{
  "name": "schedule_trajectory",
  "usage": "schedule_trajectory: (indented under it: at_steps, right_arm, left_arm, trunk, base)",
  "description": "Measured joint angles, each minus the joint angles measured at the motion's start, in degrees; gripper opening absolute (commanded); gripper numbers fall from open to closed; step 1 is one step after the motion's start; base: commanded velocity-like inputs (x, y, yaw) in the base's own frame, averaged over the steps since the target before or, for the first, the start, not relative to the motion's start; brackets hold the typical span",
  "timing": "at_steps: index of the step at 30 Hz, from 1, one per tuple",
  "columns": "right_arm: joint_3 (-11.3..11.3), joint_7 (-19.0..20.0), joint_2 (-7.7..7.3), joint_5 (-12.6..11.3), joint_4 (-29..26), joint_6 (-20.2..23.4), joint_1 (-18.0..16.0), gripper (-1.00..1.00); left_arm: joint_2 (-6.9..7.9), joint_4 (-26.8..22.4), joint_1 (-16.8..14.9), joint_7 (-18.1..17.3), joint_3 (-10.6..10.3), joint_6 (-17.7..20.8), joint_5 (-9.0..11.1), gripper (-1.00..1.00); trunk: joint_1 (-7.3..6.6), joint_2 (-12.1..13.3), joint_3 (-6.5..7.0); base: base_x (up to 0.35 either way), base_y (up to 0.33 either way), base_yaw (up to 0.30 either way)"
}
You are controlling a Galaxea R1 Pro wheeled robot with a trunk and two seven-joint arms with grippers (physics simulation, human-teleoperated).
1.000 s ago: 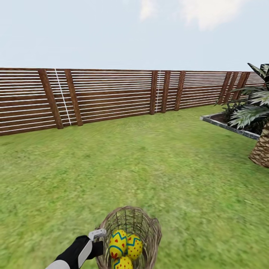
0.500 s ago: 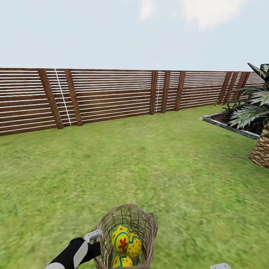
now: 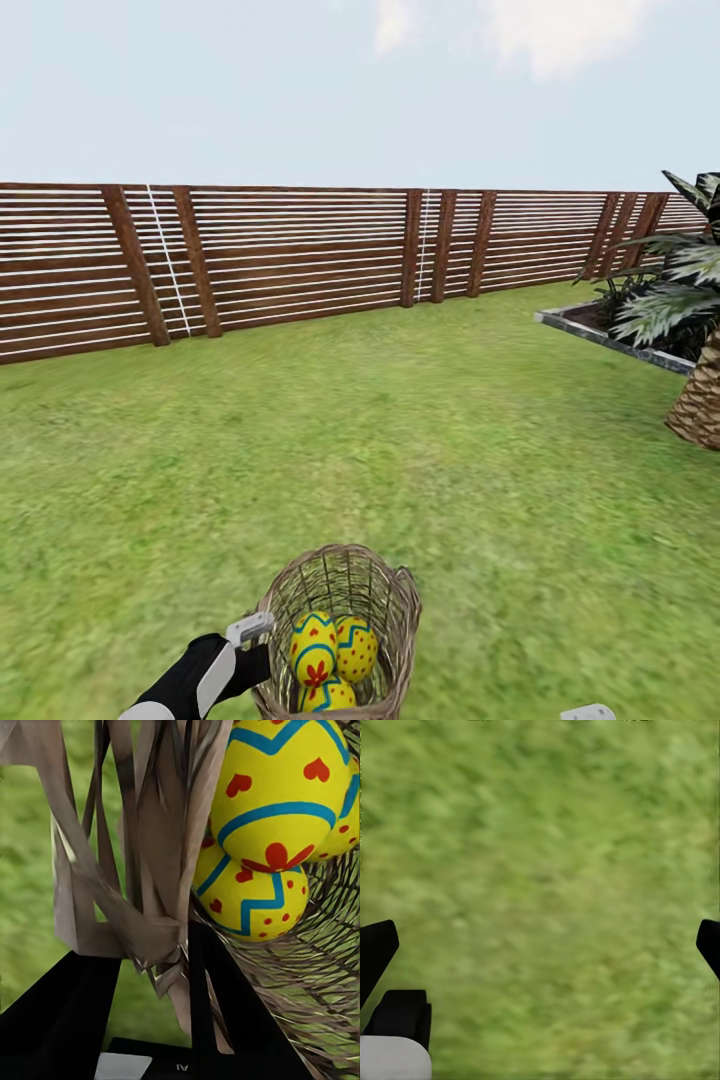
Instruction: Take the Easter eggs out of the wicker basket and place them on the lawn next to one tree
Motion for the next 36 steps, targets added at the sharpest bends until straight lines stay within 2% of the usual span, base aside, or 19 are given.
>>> schedule_trajectory:
  at_steps: [17,36]
  right_arm:
    - [0.1,-0.2,-0.03,0.1,0.6,0.2,0.0,1.00]
    - [0.2,-0.6,0.18,0.2,1.4,-0.2,0.5,1.00]
  left_arm:
    - [0.17,0.2,0.0,0.0,0.0,0.0,0.1,-1.00]
    - [0.09,0.5,0.0,0.0,0.0,0.0,0.0,-1.00]
  trunk:
    - [-3.74,6.8,3.05]
    - [-7.91,14.4,6.47]
  base:
    - [0.000,0.000,0.000]
    - [0.000,0.000,0.286]
